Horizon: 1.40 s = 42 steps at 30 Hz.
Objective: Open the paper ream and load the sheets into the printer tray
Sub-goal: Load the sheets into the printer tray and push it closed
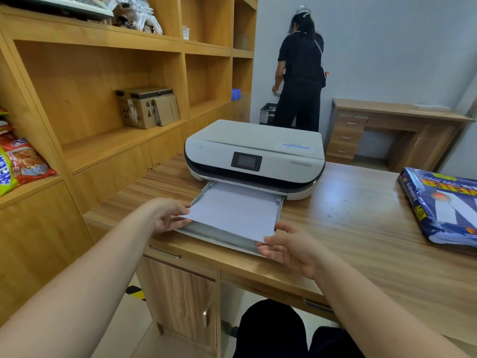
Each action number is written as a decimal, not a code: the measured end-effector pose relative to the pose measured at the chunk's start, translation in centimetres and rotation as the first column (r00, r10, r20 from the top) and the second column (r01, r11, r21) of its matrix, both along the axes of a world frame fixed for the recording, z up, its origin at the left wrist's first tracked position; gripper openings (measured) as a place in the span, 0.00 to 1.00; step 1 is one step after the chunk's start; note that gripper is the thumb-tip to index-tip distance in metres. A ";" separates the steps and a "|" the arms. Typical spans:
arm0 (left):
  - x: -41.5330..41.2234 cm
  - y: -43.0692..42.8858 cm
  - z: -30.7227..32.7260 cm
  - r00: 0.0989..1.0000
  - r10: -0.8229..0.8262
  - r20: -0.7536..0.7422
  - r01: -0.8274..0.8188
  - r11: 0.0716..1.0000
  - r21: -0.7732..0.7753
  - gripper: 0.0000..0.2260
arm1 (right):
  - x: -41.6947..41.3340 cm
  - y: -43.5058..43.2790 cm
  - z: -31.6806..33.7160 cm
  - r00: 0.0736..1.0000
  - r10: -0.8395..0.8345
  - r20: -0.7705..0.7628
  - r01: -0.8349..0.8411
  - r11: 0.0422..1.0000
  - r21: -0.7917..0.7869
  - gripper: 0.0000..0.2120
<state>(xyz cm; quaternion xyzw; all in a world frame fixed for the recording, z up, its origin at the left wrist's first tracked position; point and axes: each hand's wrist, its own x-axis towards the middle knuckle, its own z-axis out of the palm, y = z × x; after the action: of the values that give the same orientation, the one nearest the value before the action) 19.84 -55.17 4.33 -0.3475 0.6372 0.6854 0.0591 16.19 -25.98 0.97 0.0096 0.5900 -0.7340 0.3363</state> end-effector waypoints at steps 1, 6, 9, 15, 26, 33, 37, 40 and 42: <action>-0.1 0.0 0.0 1.000 0.006 -0.009 -0.006 1.000 0.001 0.11 | -0.1 -0.2 0.0 1.000 -0.005 -0.011 0.005 1.000 0.009 0.34; -0.3 -0.3 -0.1 0.999 0.028 -0.037 -0.027 0.999 0.022 0.10 | -0.8 -1.0 0.1 0.998 -0.028 -0.064 0.033 0.997 0.073 0.36; -0.2 0.0 -0.2 1.000 0.004 -0.029 -0.004 1.000 -0.001 0.10 | -1.1 -1.1 0.2 0.996 -0.038 -0.083 0.045 0.996 0.083 0.37; -0.5 -0.1 -0.3 0.999 0.007 -0.044 -0.009 0.999 -0.032 0.09 | -1.5 -0.9 0.7 0.995 -0.015 -0.103 0.027 0.993 0.117 0.38; 0.1 -0.2 -0.4 0.999 0.033 -0.002 -0.033 0.999 -0.014 0.10 | -0.6 -0.1 1.0 0.960 0.083 -0.268 -0.003 0.958 0.286 0.35; 0.1 -0.2 -0.6 0.998 0.010 0.056 -0.005 0.996 -0.091 0.11 | -0.8 -0.1 0.9 0.973 0.062 -0.224 0.004 0.959 0.283 0.28; 0.1 -0.4 -0.6 0.998 -0.005 0.068 0.013 0.992 -0.128 0.09 | -0.7 0.0 0.9 0.974 0.060 -0.220 0.005 0.960 0.280 0.27; 0.6 -0.7 -0.2 0.998 0.000 0.063 0.009 0.991 -0.131 0.07 | -0.5 0.2 1.0 0.974 0.044 -0.223 0.016 0.966 0.258 0.27; 1.0 -1.1 0.1 0.998 0.000 0.061 0.009 0.990 -0.143 0.06 | -0.5 0.5 1.2 0.972 0.033 -0.233 0.027 0.968 0.251 0.25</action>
<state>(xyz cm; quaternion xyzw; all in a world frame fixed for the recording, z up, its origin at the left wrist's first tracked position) 20.81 -56.24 4.45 -0.3700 0.6834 0.6269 0.0550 15.72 -25.50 2.13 -0.0359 0.7142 -0.6484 0.2611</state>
